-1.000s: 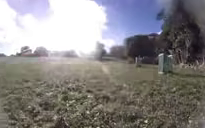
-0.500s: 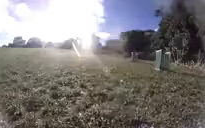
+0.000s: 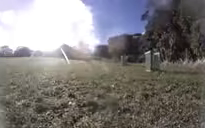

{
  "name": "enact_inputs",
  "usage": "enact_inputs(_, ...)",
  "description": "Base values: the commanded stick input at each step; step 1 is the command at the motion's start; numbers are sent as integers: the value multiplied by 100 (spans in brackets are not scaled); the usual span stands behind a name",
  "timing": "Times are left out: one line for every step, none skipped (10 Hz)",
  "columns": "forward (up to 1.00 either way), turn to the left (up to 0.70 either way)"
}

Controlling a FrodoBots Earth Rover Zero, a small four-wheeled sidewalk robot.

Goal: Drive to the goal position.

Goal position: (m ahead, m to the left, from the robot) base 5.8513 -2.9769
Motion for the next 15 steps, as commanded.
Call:
enact_inputs(50, 0)
enact_inputs(50, 0)
enact_inputs(50, 0)
enact_inputs(50, 0)
enact_inputs(50, -32)
enact_inputs(50, -43)
enact_inputs(50, -41)
enact_inputs(50, -20)
enact_inputs(50, 0)
enact_inputs(50, 0)
enact_inputs(50, 0)
enact_inputs(50, 0)
enact_inputs(50, 0)
enact_inputs(50, -40)
enact_inputs(50, -44)
